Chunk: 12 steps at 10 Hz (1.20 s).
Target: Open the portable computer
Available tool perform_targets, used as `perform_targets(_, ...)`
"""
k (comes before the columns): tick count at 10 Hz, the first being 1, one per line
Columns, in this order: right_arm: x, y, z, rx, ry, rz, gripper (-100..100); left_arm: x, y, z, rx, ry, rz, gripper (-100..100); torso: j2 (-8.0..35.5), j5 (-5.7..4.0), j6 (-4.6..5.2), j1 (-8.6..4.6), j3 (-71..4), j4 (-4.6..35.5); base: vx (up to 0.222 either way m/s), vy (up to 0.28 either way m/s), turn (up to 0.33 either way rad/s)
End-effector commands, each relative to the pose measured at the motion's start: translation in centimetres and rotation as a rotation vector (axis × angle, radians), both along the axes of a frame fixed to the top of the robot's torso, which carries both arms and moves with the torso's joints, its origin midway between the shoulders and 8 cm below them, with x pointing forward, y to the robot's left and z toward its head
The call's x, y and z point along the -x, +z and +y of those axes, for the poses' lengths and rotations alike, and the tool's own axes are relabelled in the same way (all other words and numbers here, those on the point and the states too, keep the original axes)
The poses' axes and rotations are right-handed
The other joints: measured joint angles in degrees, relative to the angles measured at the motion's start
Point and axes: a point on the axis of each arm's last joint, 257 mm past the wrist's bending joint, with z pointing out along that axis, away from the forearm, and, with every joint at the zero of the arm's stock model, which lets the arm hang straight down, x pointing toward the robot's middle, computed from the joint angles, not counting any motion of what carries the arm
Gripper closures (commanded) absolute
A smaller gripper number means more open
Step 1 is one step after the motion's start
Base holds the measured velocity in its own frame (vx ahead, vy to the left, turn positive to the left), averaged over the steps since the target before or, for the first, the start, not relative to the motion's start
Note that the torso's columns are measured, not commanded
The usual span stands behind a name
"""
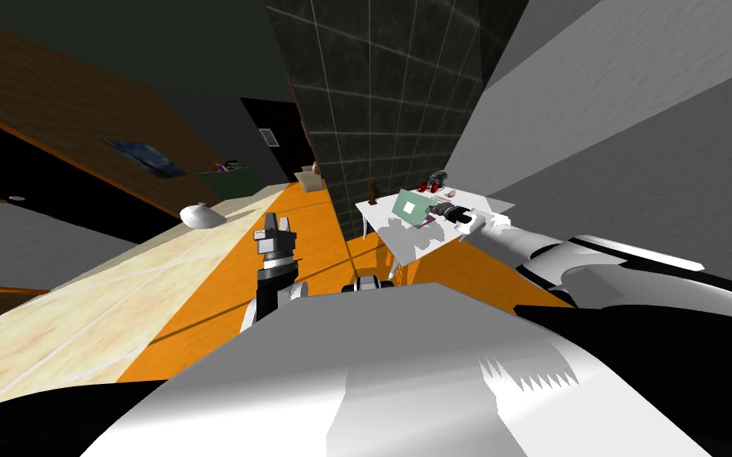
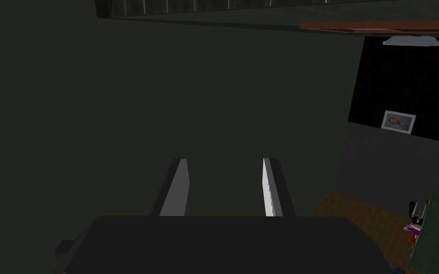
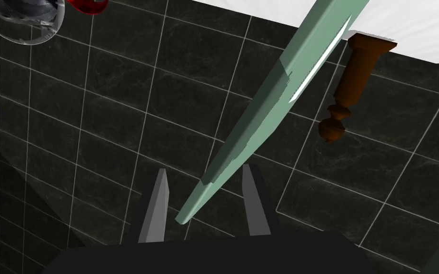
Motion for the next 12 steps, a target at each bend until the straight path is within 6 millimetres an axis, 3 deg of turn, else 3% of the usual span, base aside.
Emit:
perform_targets(1, 0.6, -1.2, -0.6, -0.064, -0.035, 0.028, 100, 0.0, 0.0, 0.0, 0.000, 0.000, 0.000, 0, -0.1, 0.00, 0.02, 0.05, 0.0, 0.0, -0.048, -0.061, 0.170)
perform_targets(4, 0.9, -1.6, -1.2, -0.106, -0.061, 0.042, 100, 0.0, 0.0, 0.0, 0.000, 0.000, 0.000, 0, -0.2, -0.11, -0.17, -0.12, -0.1, -0.1, -0.043, -0.062, 0.118)
perform_targets(10, 2.9, -3.4, -3.5, -0.244, -0.175, 0.093, 100, 0.0, 0.0, 0.0, 0.000, 0.000, 0.000, 0, -0.3, -0.30, 0.40, -0.81, -0.2, -0.2, -0.044, -0.117, 0.130)
perform_targets(12, 2.2, -2.7, -2.9, -0.254, -0.159, 0.076, 100, 0.0, 0.0, 0.0, 0.000, 0.000, 0.000, 0, -0.3, -0.26, 0.46, -0.57, -0.2, -0.2, -0.018, -0.059, 0.057)
